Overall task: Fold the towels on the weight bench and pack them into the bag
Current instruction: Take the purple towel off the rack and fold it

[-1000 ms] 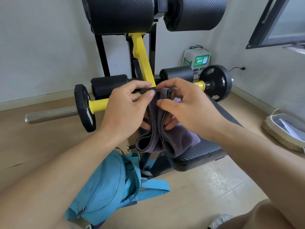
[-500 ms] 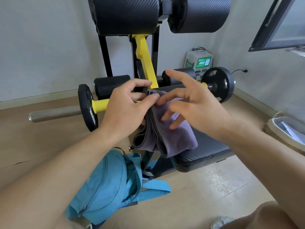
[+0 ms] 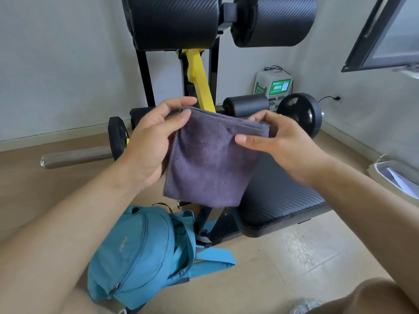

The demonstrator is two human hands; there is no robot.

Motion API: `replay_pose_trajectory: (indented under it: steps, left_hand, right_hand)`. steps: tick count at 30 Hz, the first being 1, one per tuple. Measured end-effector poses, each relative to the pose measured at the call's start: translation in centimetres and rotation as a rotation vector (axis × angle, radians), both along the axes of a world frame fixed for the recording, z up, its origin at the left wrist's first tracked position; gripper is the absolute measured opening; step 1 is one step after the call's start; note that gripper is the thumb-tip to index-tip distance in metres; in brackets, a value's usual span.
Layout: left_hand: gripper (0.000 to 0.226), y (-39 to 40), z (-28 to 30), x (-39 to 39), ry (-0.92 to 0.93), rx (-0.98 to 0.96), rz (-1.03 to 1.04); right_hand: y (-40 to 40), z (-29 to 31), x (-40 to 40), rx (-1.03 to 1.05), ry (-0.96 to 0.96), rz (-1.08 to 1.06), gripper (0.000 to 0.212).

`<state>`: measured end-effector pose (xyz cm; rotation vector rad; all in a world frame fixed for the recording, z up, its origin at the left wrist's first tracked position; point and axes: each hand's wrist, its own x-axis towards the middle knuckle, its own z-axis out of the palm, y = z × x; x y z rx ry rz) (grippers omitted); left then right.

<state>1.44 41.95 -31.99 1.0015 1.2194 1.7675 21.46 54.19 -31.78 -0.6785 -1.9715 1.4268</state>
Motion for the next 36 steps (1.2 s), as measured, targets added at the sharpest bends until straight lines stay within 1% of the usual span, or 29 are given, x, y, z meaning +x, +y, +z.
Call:
replay_pose_trajectory:
  steps: [1, 2, 3, 5, 6, 8, 10, 12, 14, 16, 18, 20, 21, 23, 26, 29, 32, 34, 36]
  left_hand:
    - [0.021, -0.1, 0.1, -0.1, -0.008, -0.015, -0.015]
    - [0.022, -0.2, 0.2, -0.3, 0.0, -0.039, -0.036]
    - [0.029, -0.4, 0.4, -0.4, 0.029, -0.066, -0.07]
    - [0.06, -0.8, 0.7, -0.7, 0.199, -0.139, -0.15]
    - [0.068, -1.0, 0.9, -0.6, 0.322, -0.178, -0.19]
    - [0.069, -1.2, 0.8, 0.0, 0.575, -0.242, -0.233]
    - [0.067, -1.3, 0.6, 1.1, 0.76, -0.287, -0.251]
    - [0.054, -1.4, 0.5, 2.1, 0.865, -0.329, -0.233]
    - [0.045, -1.3, 0.6, 2.4, 0.894, -0.345, -0.2]
    - [0.045, -1.3, 0.6, 2.1, 0.822, -0.343, -0.177]
    - [0.041, -1.2, 0.5, 1.8, 0.622, -0.32, -0.173]
    - [0.036, -1.1, 0.3, 1.8, 0.381, -0.295, -0.169]
    - [0.034, -1.0, 0.2, 1.8, 0.292, -0.293, -0.159]
    - [0.03, -0.8, 0.0, 1.7, 0.17, -0.305, -0.137]
    - [0.03, -0.3, -0.5, 1.5, 0.008, -0.314, -0.125]
    - [0.029, 0.0, -0.9, 1.7, -0.088, -0.339, -0.116]
    - [0.025, 0.4, -1.3, 1.8, -0.123, -0.346, -0.094]
    - [0.029, 0.7, -1.6, 1.8, -0.109, -0.32, -0.073]
    - [0.034, 0.8, -1.7, 1.8, -0.091, -0.294, -0.071]
  right_hand:
    - [0.1, 0.1, -0.1, -0.063, 0.096, -0.001, 0.031]
    - [0.1, 0.3, -0.1, -0.102, 0.148, 0.005, 0.031]
    - [0.1, 0.5, -0.1, -0.099, 0.156, 0.012, 0.033]
    - [-0.4, 0.7, 0.0, -0.009, 0.096, 0.02, 0.034]
    - [-0.7, 0.8, 0.0, 0.048, 0.054, 0.023, 0.034]
    - [-1.7, 1.1, -0.1, 0.144, -0.021, 0.058, 0.038]
    - [-2.4, 1.3, -0.2, 0.21, -0.086, 0.104, 0.047]
    - [-2.7, 1.4, -0.4, 0.234, -0.147, 0.12, 0.057]
    - [-2.4, 1.5, -0.4, 0.172, -0.184, 0.145, 0.064]
    - [-1.7, 1.5, 0.0, 0.057, -0.205, 0.191, 0.061]
    - [-0.6, 1.3, 0.7, 0.006, -0.284, 0.235, 0.052]
    - [0.4, 0.8, 1.6, -0.044, -0.355, 0.287, 0.049]
    - [0.8, 0.6, 1.9, -0.077, -0.356, 0.298, 0.049]
    - [1.5, 0.1, 2.3, -0.156, -0.283, 0.274, 0.049]
    - [2.3, -0.3, 2.3, -0.307, -0.096, 0.193, 0.042]
    - [2.6, -0.5, 1.9, -0.438, 0.025, 0.112, 0.034]
    - [2.5, -0.9, 1.5, -0.471, 0.088, 0.009, 0.023]
    - [2.3, -1.0, 1.3, -0.456, 0.092, -0.069, 0.029]
    - [1.9, -0.8, 1.2, -0.44, 0.071, -0.087, 0.045]
